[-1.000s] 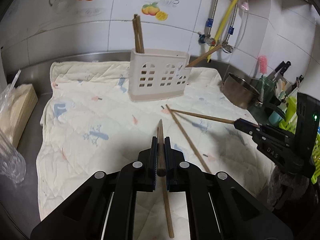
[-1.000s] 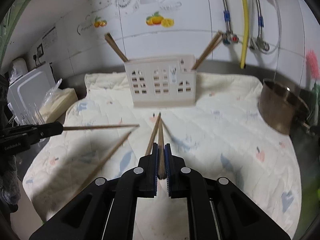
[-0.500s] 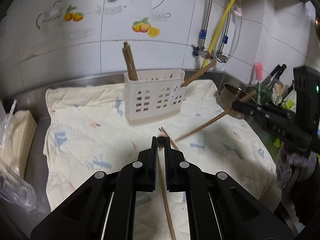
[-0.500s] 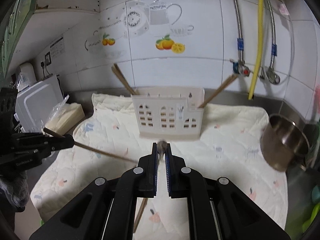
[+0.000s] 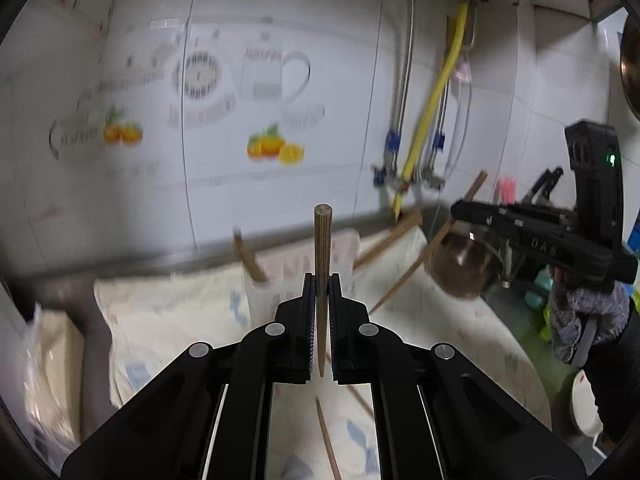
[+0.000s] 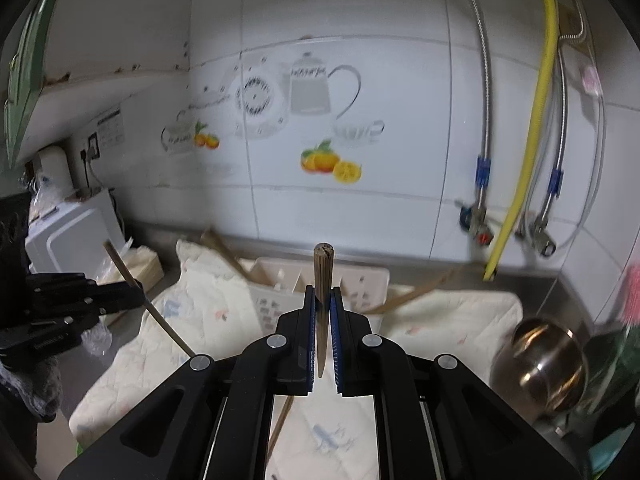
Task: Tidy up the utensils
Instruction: 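Lift both held chopsticks and insert them into the white holder, then open both grippers to drop the chopsticks into the holder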
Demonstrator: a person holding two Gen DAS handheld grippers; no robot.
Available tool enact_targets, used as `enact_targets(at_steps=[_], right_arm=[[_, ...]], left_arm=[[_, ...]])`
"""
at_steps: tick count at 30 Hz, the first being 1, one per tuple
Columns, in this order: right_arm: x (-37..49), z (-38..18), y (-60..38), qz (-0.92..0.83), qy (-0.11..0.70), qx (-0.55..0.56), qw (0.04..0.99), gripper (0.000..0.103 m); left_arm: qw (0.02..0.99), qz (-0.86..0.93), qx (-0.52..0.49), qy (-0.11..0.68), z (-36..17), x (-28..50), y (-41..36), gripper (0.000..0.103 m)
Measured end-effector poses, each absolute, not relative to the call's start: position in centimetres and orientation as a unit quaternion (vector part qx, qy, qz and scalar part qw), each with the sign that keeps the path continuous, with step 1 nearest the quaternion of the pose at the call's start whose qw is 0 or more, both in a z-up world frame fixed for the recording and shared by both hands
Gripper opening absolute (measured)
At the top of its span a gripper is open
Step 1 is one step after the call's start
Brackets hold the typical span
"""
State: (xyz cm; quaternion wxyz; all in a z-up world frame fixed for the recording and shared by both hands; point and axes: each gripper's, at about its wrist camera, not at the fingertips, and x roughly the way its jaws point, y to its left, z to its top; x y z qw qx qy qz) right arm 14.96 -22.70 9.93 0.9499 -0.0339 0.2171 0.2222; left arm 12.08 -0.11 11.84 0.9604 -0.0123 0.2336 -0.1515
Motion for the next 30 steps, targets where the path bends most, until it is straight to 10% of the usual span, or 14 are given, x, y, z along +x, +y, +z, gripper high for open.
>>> enact_targets(at_steps=[10,30], right_arm=[[18.7,14.3,-23.8,0.207,0.194,-0.012,0.959,0.007],[25.2,10.5,-23.0,0.191,0.239,-0.006,0.952,0.007]], left_arm=[[0.981,-0.092,0.012,0.172,17.3,17.7,-0.2,0.005],[0.962,-0.078,-0.043,0.259,10.0,24.9,1.9,0.005]])
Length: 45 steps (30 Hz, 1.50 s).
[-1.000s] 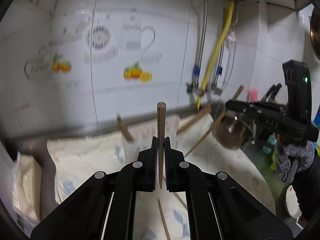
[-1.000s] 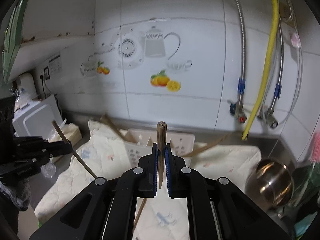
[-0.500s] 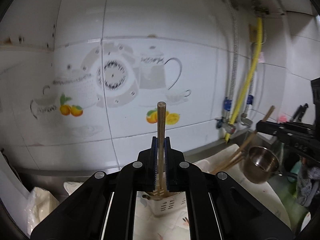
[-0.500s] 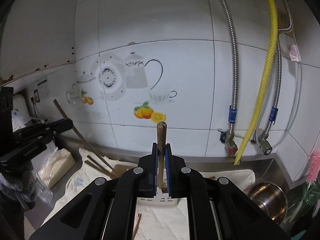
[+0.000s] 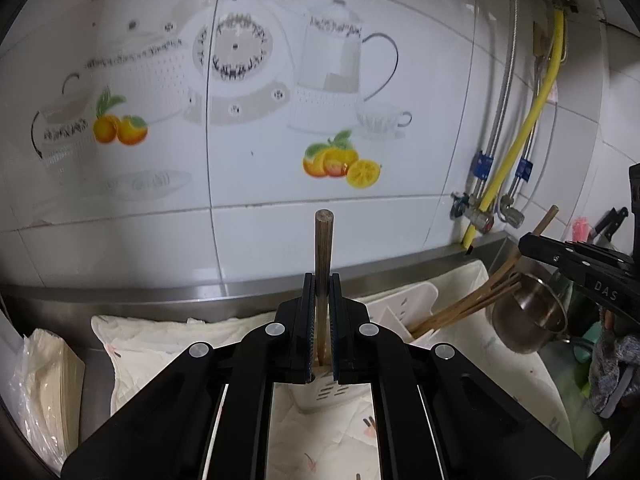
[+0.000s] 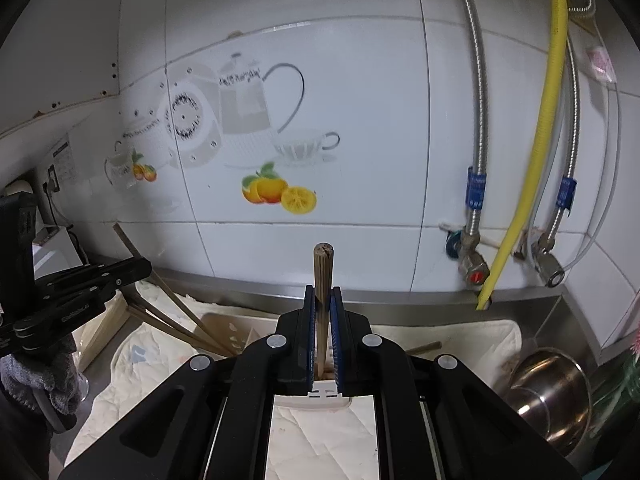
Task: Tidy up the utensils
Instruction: 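Open both grippers to drop the chopsticks into the holder, then move both grippers back toward the last two chopsticks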
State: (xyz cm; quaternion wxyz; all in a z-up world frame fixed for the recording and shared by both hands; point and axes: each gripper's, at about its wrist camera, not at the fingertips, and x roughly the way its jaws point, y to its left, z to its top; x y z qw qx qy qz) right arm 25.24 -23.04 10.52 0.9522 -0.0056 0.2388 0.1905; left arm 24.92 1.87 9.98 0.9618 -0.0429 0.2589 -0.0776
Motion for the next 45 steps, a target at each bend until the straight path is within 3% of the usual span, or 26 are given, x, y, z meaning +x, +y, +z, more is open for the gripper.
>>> enact_targets(at_steps=[17,19,22,28,30,33,40,45], right_arm=[[26.8,8.1,-22.6,0.182,0.261,-0.003,0.948,0.008],[26.6,8.4,-22.8,0.181,0.256,-0.003,0.950,0.014],[25.6,9.1,-23.2,0.178,0.243,-0.004,0.954,0.016],[21.8,10.1,-23.3,0.180,0.211,-0.009,0.961,0.034],[20.3,9.9,-23.2,0.182,0.203,-0.012,0.962,0.041],[18.1,8.9,-22.8,0.184,0.199,-0.018,0.962,0.053],[14.0,5.0,-21.8,0.201,0.215,-0.018,0.955,0.058],[11.8,1.2,-20.8,0.209,0.243,-0.018,0.947,0.062]], left_arm=[[0.955,-0.084,-0.058,0.278,9.4,25.1,2.3,0.008],[0.956,-0.086,-0.060,0.274,9.6,24.7,2.3,0.009],[0.959,-0.084,-0.063,0.263,10.2,23.4,2.4,0.019],[0.967,-0.074,-0.054,0.239,11.2,19.9,2.5,0.038],[0.968,-0.068,-0.050,0.236,11.1,18.5,2.5,0.050],[0.970,-0.069,-0.046,0.230,10.6,16.2,2.6,0.053],[0.970,-0.049,-0.043,0.236,7.5,11.7,3.1,0.066],[0.965,-0.030,-0.049,0.256,4.1,9.0,3.9,0.069]])
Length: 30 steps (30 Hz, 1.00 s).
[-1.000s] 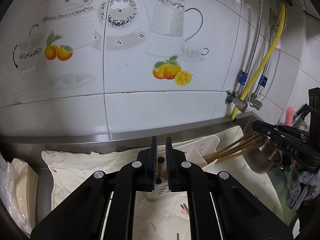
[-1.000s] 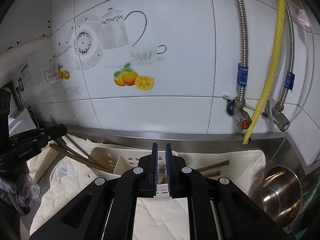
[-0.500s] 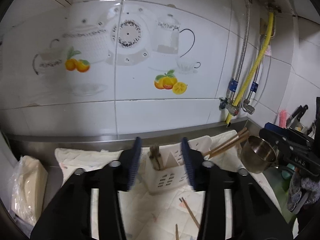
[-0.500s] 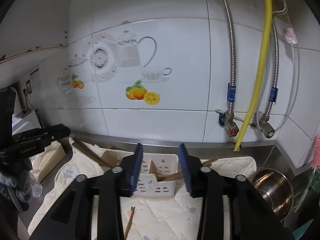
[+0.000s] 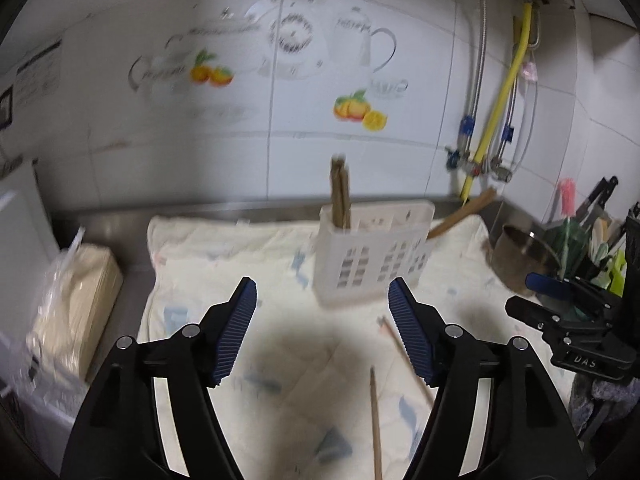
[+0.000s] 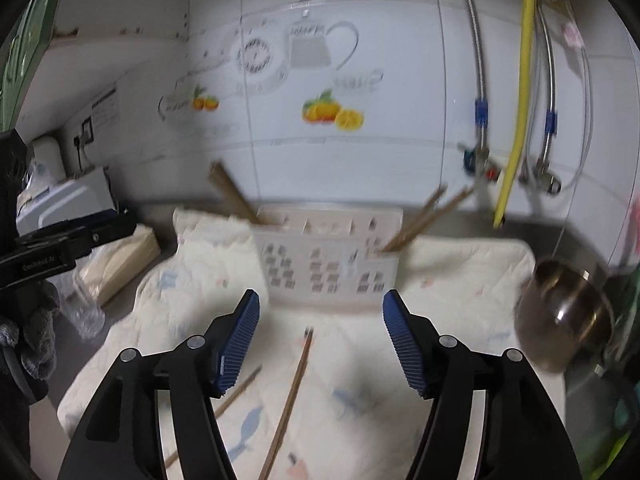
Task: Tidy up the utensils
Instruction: 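Move both grippers back toward the last two chopsticks, then close the right gripper on a chopstick while the left gripper grasps the last one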
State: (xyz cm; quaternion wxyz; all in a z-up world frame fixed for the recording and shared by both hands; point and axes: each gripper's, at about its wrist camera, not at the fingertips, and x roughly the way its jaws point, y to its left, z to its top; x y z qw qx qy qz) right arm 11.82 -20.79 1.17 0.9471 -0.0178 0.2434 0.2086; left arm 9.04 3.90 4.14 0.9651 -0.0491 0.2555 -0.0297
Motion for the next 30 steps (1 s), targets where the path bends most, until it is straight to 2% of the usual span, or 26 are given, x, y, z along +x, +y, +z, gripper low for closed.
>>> enact_targets(at_steps=[10,13,16,18,24,30], right_arm=[[8.6,-6.7,-19.0,0.213,0.305,-0.013,0.928,0.062],[8.1,-8.7,-18.6,0.217,0.326,-0.010,0.920,0.057],[7.8,-10.3,-18.3,0.217,0.344,-0.003,0.914,0.048],[7.9,-11.2,-18.1,0.221,0.357,0.007,0.907,0.039],[8.0,-13.2,-17.3,0.229,0.381,0.021,0.896,0.024],[8.3,-13.8,-17.0,0.223,0.389,0.029,0.893,0.020]], left_arm=[[0.953,-0.001,-0.095,0.289,-1.0,5.5,6.0,0.071],[0.951,0.011,-0.088,0.298,-2.1,4.7,6.2,0.071],[0.947,0.014,-0.095,0.306,-3.0,4.0,6.5,0.071],[0.946,0.017,-0.101,0.309,-3.5,3.5,6.8,0.071],[0.940,0.024,-0.107,0.322,-4.9,2.5,7.2,0.071],[0.937,0.025,-0.109,0.330,-5.7,2.0,7.5,0.071]])
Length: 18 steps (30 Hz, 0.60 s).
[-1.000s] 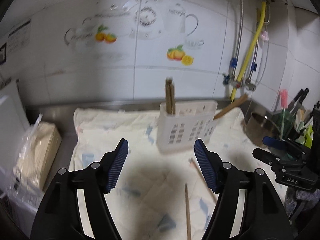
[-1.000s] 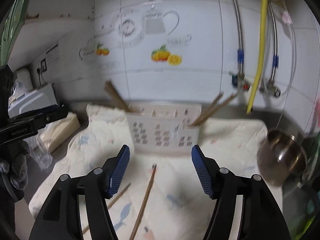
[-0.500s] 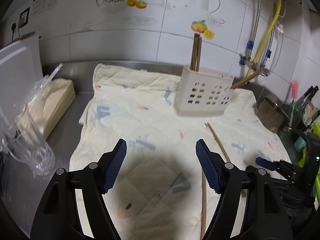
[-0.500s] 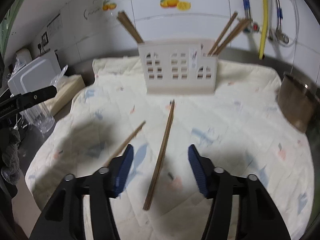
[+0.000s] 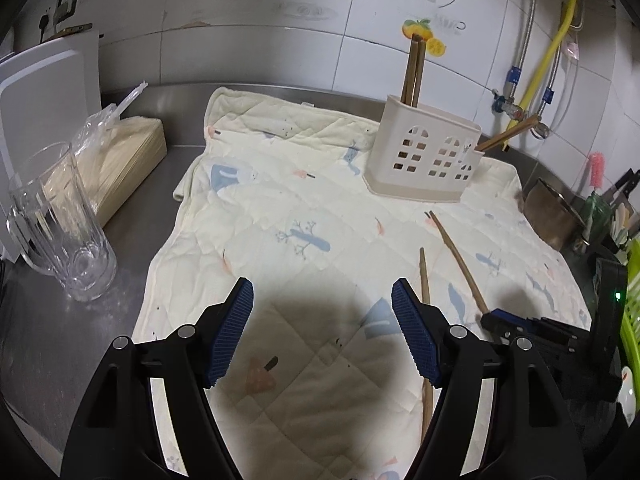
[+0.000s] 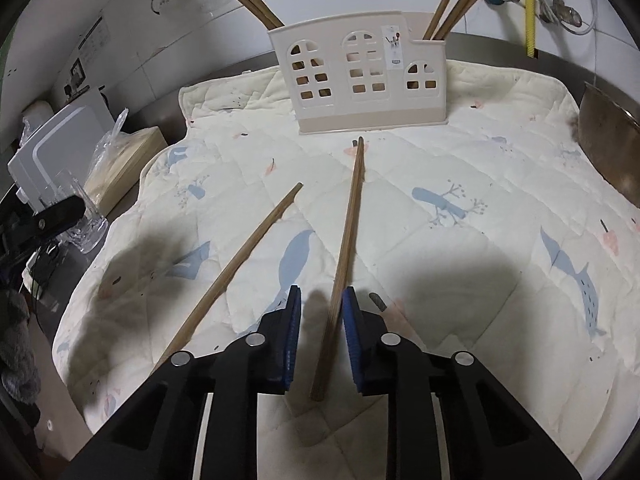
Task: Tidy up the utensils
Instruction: 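Close the right gripper on a chopstick while the left gripper grasps the last one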
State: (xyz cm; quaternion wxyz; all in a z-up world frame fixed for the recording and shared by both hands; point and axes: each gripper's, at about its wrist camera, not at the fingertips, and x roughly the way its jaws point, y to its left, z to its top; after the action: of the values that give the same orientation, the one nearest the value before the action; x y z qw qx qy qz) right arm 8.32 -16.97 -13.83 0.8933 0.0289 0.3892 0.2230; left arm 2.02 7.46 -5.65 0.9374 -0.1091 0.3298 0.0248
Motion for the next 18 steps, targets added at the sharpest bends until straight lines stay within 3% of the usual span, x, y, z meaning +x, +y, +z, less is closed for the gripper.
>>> enact_targets(at_steps=[9,18], right_arm=[[8.8,-14.4,-16.9,0.201,0.399,0.025,0.894,0.010],[8.2,-14.5,-15.7,0.176,0.386,-0.025,0.905,0.009]], left_arm=[[0.933,0.014,-0.114,0.341,-6.9,1.3,7.0,0.070],[0.925,-0.037,-0.113,0.360,-8.2,0.0,4.4,0.066]])
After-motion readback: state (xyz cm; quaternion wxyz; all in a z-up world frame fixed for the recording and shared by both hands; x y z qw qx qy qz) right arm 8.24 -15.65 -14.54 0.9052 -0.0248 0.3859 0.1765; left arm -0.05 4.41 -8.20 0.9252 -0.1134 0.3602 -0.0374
